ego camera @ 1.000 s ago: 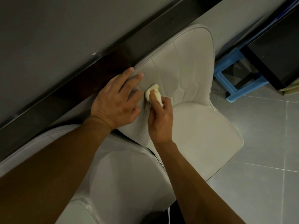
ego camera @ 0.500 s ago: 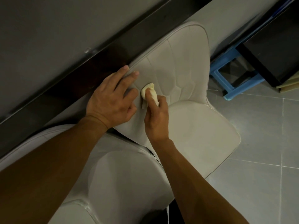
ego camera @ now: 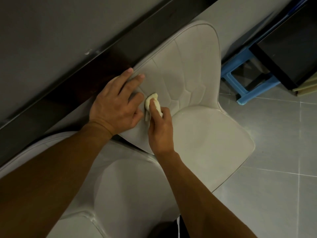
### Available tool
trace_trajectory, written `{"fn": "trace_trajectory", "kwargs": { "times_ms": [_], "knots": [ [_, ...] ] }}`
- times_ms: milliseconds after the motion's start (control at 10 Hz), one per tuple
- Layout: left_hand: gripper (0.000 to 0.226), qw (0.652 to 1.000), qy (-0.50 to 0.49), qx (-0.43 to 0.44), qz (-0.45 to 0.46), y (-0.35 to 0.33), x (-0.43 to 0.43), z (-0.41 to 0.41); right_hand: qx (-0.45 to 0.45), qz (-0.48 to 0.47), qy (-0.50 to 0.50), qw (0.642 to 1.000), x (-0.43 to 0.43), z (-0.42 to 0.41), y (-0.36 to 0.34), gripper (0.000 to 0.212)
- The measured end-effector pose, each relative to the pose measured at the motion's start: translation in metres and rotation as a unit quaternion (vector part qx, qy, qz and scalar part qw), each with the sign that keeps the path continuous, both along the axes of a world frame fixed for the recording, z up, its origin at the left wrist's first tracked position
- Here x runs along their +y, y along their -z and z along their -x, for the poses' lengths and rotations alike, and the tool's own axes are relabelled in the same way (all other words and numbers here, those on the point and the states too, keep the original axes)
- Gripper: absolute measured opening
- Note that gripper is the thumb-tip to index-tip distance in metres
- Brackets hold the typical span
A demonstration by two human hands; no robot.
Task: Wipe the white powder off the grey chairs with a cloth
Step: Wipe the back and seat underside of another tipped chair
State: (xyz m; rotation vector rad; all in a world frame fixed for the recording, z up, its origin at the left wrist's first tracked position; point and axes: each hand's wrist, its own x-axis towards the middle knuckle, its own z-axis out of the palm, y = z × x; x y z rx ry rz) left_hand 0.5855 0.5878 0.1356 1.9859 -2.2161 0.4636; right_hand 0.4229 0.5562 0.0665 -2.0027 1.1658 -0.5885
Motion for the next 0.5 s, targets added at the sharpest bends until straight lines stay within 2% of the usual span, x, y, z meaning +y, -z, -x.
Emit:
{"fn": "trace_trajectory", "kwargs": {
  "times_ms": [100,200,300,400,500],
  "knots": [
    [0.022,1.0,-0.001,0.0,-0.004,0.0,0.0,-0.001,0.057,-0.108,0.0,0.993,-0.002,0.006,0.015,0.025],
    [0.02,1.0,0.004,0.003,-0.006,0.0,0.0,-0.001,0.14,-0.19,-0.015,0.972,-0.001,0.027,0.032,0.049],
    [0.019,1.0,0.004,0.002,-0.004,-0.001,0.0,-0.001,0.061,-0.126,0.024,0.99,0.003,0.029,0.02,0.046],
    [0.02,1.0,0.008,0.005,-0.002,-0.002,0.0,-0.001,-0.044,-0.042,-0.008,0.998,0.021,0.019,0.006,0.036],
    [0.023,1.0,0.01,0.002,-0.002,-0.003,-0.001,-0.001,-0.006,-0.036,0.006,0.999,0.034,0.008,0.012,0.008]
  ]
}}
